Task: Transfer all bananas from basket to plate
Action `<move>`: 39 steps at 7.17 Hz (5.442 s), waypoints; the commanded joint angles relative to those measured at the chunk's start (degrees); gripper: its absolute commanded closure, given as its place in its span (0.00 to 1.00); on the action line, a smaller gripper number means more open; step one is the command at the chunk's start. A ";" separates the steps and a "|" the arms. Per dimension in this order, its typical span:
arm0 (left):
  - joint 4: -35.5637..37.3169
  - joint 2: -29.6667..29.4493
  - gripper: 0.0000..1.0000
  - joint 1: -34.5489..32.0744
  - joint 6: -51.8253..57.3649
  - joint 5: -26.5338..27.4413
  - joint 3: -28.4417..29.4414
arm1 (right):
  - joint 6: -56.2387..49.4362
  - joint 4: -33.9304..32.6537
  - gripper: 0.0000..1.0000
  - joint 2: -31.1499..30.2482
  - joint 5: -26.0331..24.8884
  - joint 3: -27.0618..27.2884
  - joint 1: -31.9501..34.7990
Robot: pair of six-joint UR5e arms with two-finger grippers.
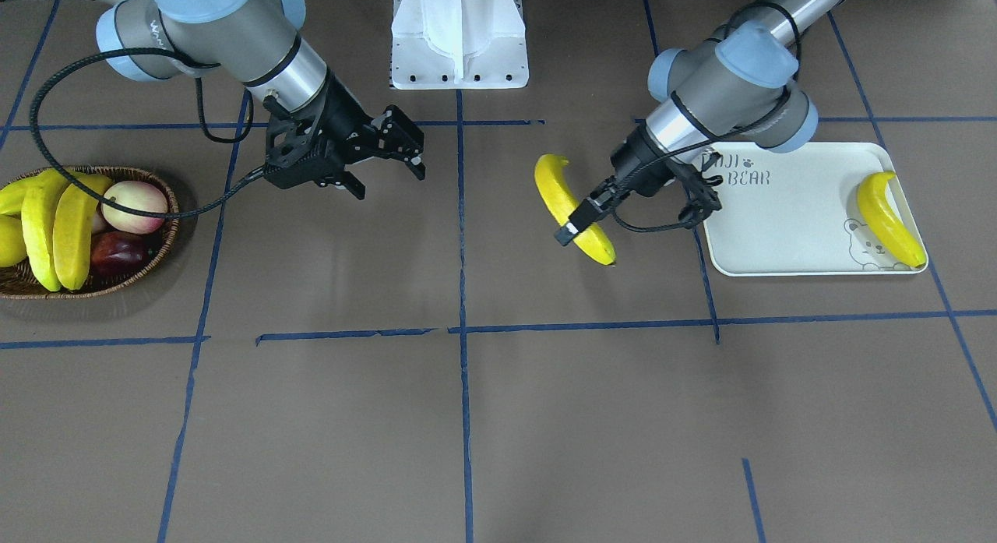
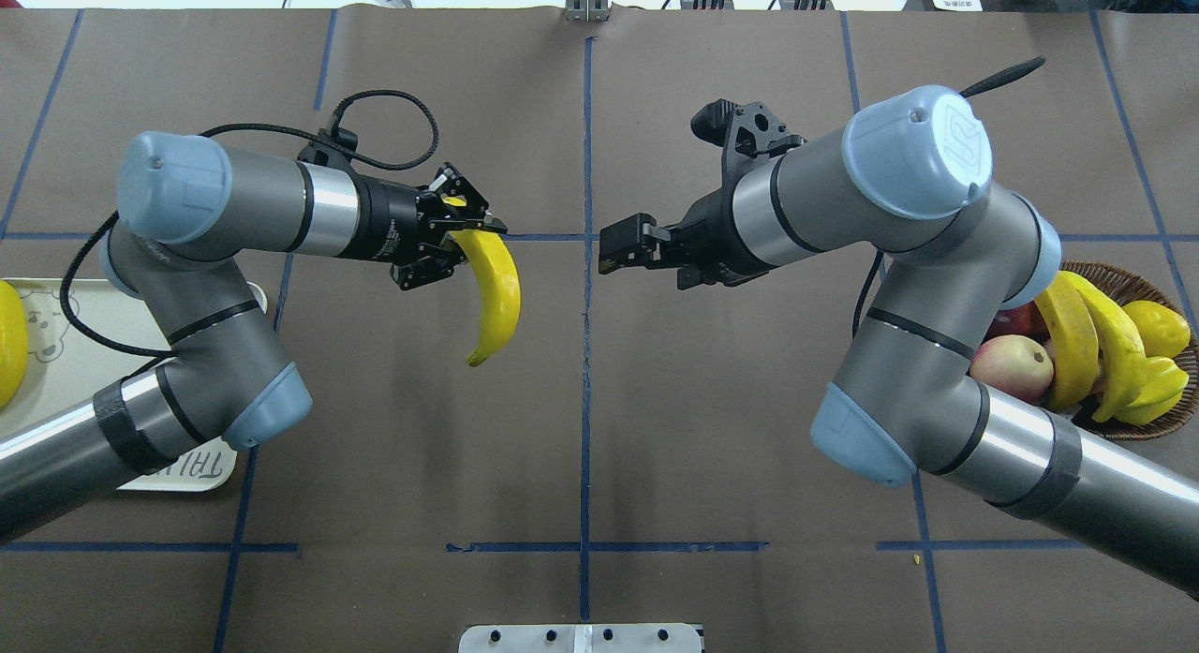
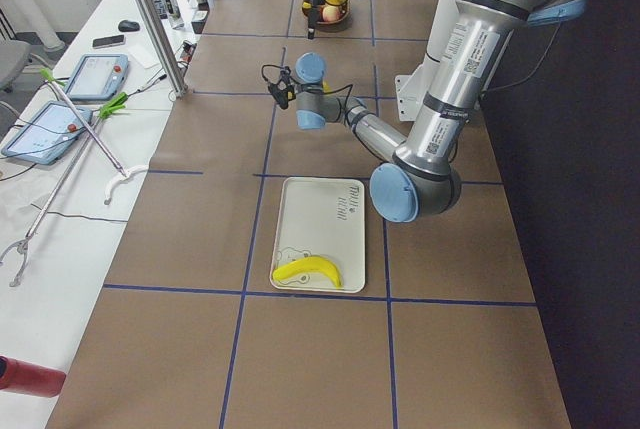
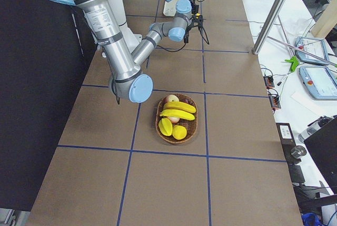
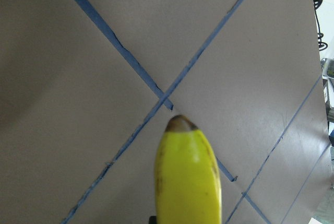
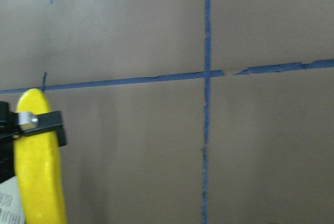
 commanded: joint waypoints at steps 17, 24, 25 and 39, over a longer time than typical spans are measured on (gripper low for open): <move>0.16 21.70 0.00 -29.48 48.36 -27.69 2.05 | -43.35 -2.51 0.01 -34.14 6.49 6.96 19.11; 0.07 20.81 0.00 -27.38 47.84 -27.34 0.45 | -25.76 13.64 0.21 -47.55 4.73 5.56 19.11; 0.07 20.81 0.00 -27.37 47.84 -27.34 0.45 | -25.85 13.64 0.21 -47.12 4.64 4.08 19.02; -2.72 20.63 0.00 -25.20 47.75 -27.43 -0.07 | -33.24 12.76 1.00 -41.09 10.51 5.12 28.33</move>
